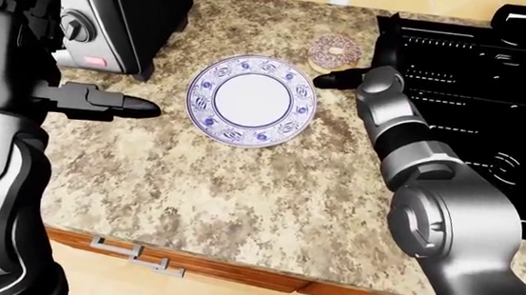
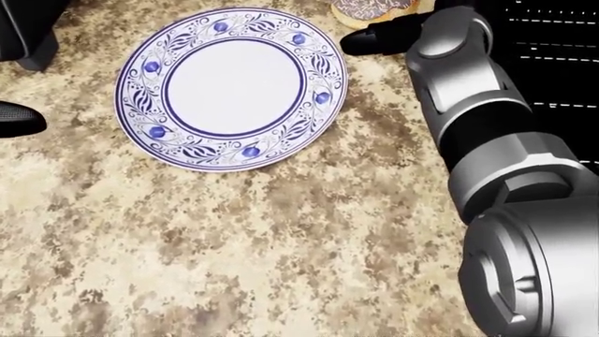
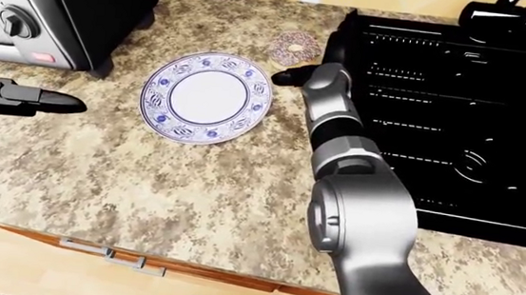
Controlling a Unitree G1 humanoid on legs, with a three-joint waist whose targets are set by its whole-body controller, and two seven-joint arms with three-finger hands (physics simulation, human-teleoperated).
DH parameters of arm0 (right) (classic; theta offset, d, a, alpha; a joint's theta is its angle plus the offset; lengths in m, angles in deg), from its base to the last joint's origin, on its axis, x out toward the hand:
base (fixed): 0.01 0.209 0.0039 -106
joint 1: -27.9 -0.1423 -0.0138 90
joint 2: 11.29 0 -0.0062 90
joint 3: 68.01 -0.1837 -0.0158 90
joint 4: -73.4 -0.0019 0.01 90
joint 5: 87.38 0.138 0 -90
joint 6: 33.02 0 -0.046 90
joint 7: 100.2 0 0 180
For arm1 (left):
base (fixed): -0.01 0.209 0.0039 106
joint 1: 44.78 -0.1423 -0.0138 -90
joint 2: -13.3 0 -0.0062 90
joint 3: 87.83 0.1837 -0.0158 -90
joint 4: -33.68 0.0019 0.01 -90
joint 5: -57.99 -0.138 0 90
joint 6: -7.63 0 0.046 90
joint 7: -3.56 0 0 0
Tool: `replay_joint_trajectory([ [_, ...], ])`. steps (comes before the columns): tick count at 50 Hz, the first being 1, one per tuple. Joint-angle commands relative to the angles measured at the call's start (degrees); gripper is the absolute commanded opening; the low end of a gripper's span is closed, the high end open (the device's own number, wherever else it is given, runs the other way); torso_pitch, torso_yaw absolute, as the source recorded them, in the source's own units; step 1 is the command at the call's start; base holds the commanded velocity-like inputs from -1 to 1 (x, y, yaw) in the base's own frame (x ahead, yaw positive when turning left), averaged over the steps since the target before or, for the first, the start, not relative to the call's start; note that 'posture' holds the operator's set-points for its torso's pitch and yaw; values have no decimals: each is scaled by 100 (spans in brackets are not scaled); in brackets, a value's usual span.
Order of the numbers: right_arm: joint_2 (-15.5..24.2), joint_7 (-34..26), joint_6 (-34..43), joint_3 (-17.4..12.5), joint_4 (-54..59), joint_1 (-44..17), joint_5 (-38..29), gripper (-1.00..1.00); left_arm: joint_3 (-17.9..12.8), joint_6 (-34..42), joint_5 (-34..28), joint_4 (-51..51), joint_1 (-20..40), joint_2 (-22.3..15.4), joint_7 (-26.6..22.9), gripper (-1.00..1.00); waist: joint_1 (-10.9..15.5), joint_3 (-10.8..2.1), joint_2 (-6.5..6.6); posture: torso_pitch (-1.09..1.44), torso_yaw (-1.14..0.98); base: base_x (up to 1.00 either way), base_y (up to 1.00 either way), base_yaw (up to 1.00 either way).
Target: Place the pastries on the plates.
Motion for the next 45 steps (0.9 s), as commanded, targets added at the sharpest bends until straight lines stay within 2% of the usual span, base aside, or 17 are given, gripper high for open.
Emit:
replay_joint_trajectory([
  [1, 36, 34, -138, 26, -217, -247, -59, 92, -94, -138, -18, -157, 128, -118, 12, 100, 3, -218, 23, 38, 0, 0, 0, 0],
  [7, 0, 38, -148, 5, -212, -231, -67, 71, -148, -99, 28, -180, 137, -158, 4, 100, -8, -208, 28, 38, 0, 0, 0, 0],
  [9, -8, 26, -139, 4, -211, -234, -73, 57, -132, -113, 20, -161, 129, -173, 2, 100, -10, -209, 30, 38, 0, 0, 0, 0],
  [18, -15, -36, -130, 14, -210, -247, -117, 46, -149, -152, 0, -177, 79, -167, -7, 100, -9, -214, 36, 38, 0, 0, 0, 0],
  [27, -32, -37, -165, 22, -209, -239, -161, 14, -159, -188, -18, -183, 23, -143, -7, 100, -17, -217, 29, 38, 0, 0, 0, 0],
  [32, -32, -18, -173, 22, -210, -253, -174, -25, -181, -174, -19, -221, -2, -137, 0, 100, -21, -224, 24, 38, 0, 0, 0, 0],
  [37, -24, -9, -183, 27, -211, -272, -186, -45, -186, -153, -22, -219, 19, -164, -5, 100, -18, -224, 20, 38, 0, 0, 0, 0],
  [40, -23, -23, -181, 44, -211, -283, -206, -76, -209, -118, 0, -238, 42, -189, -15, 100, -17, -223, 19, 38, 0, 0, 0, 0],
  [42, -18, -21, -179, 52, -212, -294, -222, -91, -216, -114, 11, -241, 56, -200, -13, 100, -17, -220, 18, 38, 0, 0, 0, 0],
  [45, -15, -24, -175, 61, -212, -304, -240, -100, -196, -132, 10, -219, 65, -202, -5, 100, -15, -215, 17, 38, 0, 0, 0, 0],
])
